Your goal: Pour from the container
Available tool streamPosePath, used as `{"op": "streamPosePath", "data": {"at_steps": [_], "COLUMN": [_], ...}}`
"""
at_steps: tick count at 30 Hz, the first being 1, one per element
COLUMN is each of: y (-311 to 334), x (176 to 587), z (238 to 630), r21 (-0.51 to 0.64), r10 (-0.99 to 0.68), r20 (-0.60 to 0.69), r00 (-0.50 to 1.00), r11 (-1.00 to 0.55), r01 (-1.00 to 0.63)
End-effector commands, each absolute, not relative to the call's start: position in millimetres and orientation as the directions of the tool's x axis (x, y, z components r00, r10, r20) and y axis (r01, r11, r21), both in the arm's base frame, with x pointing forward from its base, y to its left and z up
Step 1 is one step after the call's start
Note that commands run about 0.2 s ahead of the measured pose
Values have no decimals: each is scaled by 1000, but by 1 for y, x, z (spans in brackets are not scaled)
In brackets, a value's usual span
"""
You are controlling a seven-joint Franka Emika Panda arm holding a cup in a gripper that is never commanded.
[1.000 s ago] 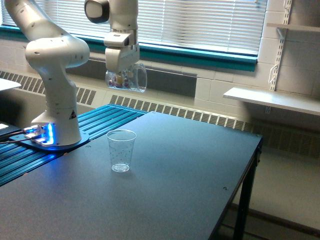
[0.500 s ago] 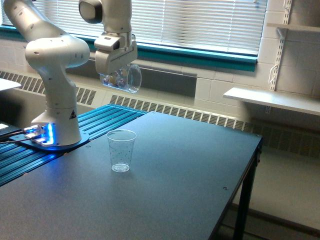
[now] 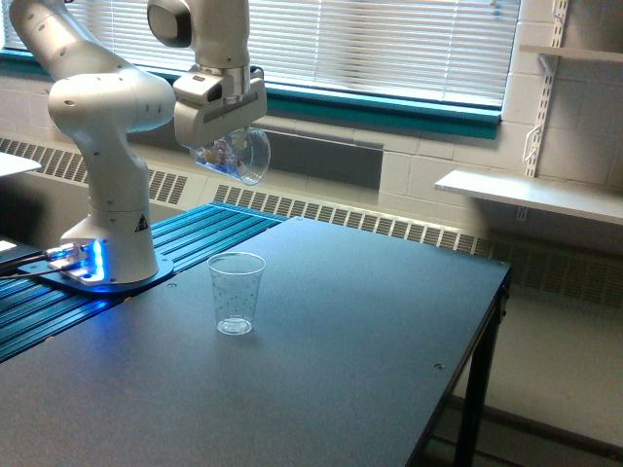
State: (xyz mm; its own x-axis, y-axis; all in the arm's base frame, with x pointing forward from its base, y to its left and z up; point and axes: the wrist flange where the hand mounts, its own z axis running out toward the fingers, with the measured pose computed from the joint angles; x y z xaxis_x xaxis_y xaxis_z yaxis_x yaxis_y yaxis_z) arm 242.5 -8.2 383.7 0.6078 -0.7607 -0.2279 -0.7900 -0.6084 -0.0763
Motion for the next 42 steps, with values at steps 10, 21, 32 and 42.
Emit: {"op": "streamPosePath", "data": {"at_steps": [10, 21, 32, 42], "y": [-38, -53, -59, -63], "x": [235, 236, 244, 256], "z": [358, 343, 338, 337], "r21": [-3, 7, 7, 20], "r10": [-839, -842, -842, -843], "r20": [-285, -320, -358, -371], "r00": [464, 433, 404, 389], "r11": [-483, -460, -435, -426], "r01": [-876, -888, -900, -905]}}
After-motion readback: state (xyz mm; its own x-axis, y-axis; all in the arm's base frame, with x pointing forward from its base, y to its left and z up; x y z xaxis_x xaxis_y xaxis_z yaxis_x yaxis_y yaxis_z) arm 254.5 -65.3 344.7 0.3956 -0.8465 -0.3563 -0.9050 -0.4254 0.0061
